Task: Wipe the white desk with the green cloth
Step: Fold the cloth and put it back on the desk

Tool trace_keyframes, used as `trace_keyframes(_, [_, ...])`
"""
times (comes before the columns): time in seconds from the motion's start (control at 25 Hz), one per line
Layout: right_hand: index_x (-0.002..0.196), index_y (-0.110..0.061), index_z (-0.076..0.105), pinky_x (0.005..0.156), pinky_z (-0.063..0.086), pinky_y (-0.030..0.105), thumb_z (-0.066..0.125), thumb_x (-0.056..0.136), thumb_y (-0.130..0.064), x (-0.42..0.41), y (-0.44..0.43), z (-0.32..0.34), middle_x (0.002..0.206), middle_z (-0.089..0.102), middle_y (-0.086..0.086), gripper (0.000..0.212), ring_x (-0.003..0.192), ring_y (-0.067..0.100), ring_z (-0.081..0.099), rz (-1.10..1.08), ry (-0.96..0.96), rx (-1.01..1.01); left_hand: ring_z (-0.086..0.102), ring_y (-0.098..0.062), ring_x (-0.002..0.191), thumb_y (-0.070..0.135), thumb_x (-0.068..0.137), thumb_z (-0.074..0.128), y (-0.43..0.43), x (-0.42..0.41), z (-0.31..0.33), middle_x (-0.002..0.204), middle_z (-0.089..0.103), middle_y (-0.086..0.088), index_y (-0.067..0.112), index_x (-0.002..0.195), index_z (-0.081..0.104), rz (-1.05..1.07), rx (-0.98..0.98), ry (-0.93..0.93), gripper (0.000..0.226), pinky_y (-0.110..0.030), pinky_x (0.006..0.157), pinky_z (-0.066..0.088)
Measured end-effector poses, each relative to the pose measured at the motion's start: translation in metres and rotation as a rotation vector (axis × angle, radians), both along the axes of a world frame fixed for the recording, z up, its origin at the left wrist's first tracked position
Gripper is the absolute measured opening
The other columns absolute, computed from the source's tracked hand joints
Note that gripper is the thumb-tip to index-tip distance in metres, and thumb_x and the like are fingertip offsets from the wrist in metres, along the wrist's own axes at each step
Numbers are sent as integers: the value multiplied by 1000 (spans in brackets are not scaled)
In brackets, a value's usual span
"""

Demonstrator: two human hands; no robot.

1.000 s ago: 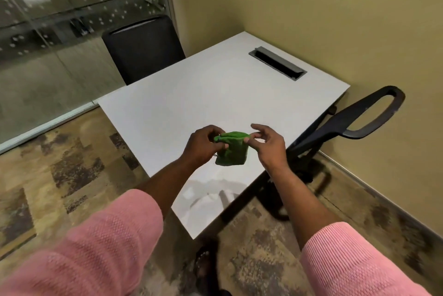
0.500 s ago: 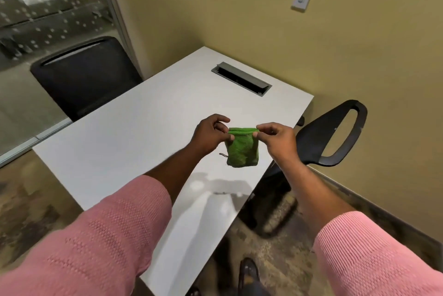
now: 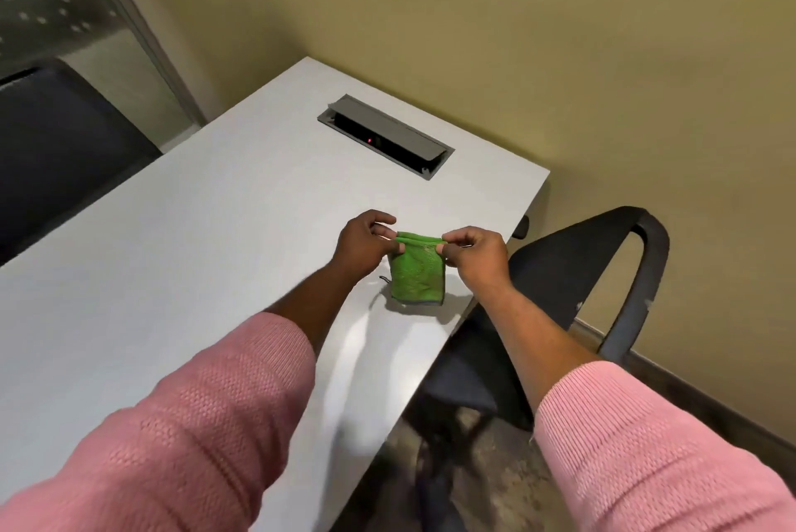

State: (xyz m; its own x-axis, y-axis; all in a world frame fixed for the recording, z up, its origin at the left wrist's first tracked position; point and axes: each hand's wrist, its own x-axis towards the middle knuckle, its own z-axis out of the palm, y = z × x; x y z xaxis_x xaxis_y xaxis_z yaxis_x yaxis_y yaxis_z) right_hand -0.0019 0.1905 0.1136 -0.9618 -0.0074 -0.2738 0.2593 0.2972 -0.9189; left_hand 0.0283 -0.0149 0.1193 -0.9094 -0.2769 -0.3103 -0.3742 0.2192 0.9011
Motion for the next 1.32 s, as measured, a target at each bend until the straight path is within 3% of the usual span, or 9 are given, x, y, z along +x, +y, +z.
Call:
trace_keyframes(0.2, [71,-23,74,78,64,45,85,78,-3,-89,27,-61,78,76,5,24,79,28,76,-58,-126,116,64,-15,81,2,71,85,40,-97,-55,86,67,7,20,108,69,-29,-136,-76,44,-17,65,51])
trace_keyframes(0.24, [68,-25,72,78,64,42,84,78,-5,-104,29,-72,78,76,3,26,82,29,76,-63,-137,155,63,-14,81,3,72,84,48,-114,-64,88,67,6,19,110,69,-25,-164,-77,44,-16,65,49])
trace_keyframes(0.4, [64,-25,69,71,58,30,79,80,-8,-139,32,-96,77,76,-2,25,83,23,75,-80,-138,268,64,-15,87,4,75,80,67,-155,-85,96,69,2,18,115,69,-37,-254,-65,44,-26,77,49])
trace_keyframes(0.56, [74,-20,72,77,58,33,71,84,-8,-158,32,-112,86,77,0,16,90,23,72,-46,-108,353,65,-17,90,8,78,79,71,-177,-107,105,70,1,19,117,68,-74,-322,-60,42,-29,85,51])
trace_keyframes(0.68, [94,-19,73,85,55,35,65,88,-11,-149,30,-116,107,74,4,12,105,26,68,-19,-62,394,64,-20,115,14,86,72,70,-169,-119,130,67,1,21,128,65,-117,-406,-27,43,-26,98,45])
trace_keyframes(0.8, [144,-12,55,117,38,37,62,95,-13,-123,22,-122,154,50,9,50,143,27,44,230,73,532,35,-22,152,17,99,54,68,-147,-135,163,41,-3,15,152,48,-401,-683,32,53,-34,122,25])
trace_keyframes(0.88, [160,-10,31,128,21,41,57,100,-19,-108,16,-129,170,25,9,66,157,26,21,481,161,676,14,-25,160,23,106,41,65,-130,-145,173,18,-4,14,163,26,-611,-808,-11,59,-44,129,13])
trace_keyframes(1.04, [165,-11,5,130,10,49,39,107,-37,-91,9,-143,175,0,7,72,161,22,-1,636,116,908,4,-25,161,28,109,31,58,-112,-153,175,4,-4,15,166,11,-734,-886,-31,61,-48,129,8])
trace_keyframes(1.32, [166,-11,1,130,-2,49,36,105,-56,-61,8,-101,175,-5,6,83,161,21,-6,559,108,870,0,-25,162,35,109,30,43,-81,-109,175,1,-6,16,166,5,-740,-984,23,65,-49,129,4])
